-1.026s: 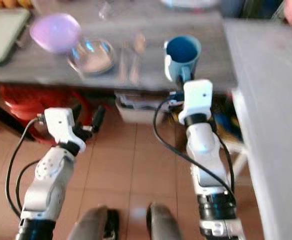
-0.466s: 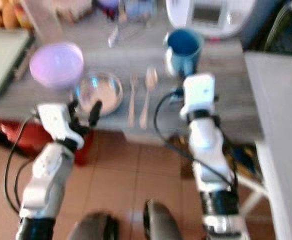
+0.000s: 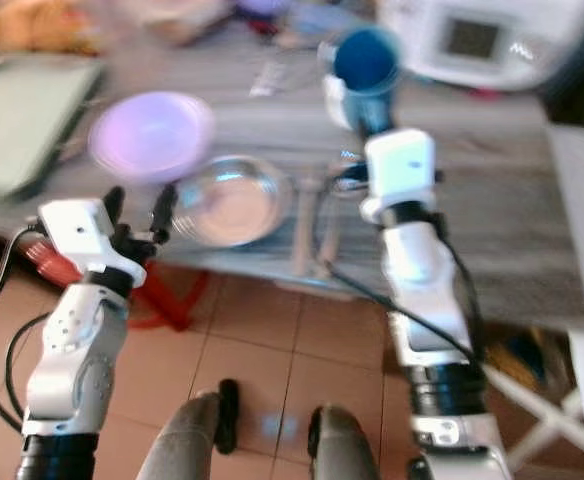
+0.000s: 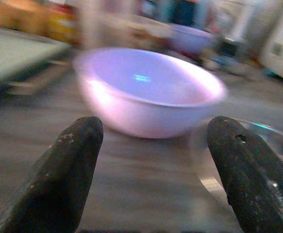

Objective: Setting the table

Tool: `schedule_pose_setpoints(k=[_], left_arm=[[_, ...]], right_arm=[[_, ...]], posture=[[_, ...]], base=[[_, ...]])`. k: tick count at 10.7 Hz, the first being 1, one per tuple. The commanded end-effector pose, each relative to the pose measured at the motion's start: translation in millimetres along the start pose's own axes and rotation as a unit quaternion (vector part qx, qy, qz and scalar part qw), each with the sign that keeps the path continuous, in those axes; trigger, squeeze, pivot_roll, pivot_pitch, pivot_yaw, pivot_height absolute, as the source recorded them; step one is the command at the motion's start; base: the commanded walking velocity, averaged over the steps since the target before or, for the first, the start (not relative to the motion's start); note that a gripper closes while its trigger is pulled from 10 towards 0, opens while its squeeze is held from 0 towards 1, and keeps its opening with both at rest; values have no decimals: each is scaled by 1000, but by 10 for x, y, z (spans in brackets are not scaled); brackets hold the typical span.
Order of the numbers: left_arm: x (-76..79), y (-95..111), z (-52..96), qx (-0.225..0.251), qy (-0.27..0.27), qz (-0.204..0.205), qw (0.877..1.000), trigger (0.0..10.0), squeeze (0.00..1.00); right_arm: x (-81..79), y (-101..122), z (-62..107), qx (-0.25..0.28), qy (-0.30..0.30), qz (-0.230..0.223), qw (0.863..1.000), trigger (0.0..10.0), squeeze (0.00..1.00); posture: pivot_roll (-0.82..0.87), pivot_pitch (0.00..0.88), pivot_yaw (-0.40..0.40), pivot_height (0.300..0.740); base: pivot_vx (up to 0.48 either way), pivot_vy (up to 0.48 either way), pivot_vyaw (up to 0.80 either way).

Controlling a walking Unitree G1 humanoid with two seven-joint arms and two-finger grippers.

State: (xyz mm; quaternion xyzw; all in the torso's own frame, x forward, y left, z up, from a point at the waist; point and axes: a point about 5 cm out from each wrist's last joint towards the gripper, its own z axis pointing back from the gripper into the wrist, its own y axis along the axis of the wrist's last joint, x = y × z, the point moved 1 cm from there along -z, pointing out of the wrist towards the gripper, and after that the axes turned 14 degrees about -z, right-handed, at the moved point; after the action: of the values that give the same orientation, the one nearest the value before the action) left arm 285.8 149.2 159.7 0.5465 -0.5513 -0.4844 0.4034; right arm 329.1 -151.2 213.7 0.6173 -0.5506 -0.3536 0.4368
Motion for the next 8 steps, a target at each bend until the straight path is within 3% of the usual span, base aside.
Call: schedule_pose_setpoints(k=[1,4,6,8], left_arm=[[-90,6,39,-4,18,-6,1000,10000,0],[-103,-2,55,-8,18,-6,1000,10000,0],[-114,-61,107,-23,12,-9,1000,10000,0],[-108,-79,135,-29,8,-10,999,10000,0]], right_arm=[[-83,67,-46,18,21,-10,1000,10000,0],[-18,29,-119,7,32,-31,999,10000,0],[128,-35,-194,-7,4,-16,1000,10000,0],[187,-108,-188,-21,-10,-29,999,10000,0]], posture=[[-33,221,11,740],[-23,229,20,740],[-11,232,18,740],[-8,245,20,740]], base=[[0,0,800],[0,0,0],[0,0,0],[0,0,0]])
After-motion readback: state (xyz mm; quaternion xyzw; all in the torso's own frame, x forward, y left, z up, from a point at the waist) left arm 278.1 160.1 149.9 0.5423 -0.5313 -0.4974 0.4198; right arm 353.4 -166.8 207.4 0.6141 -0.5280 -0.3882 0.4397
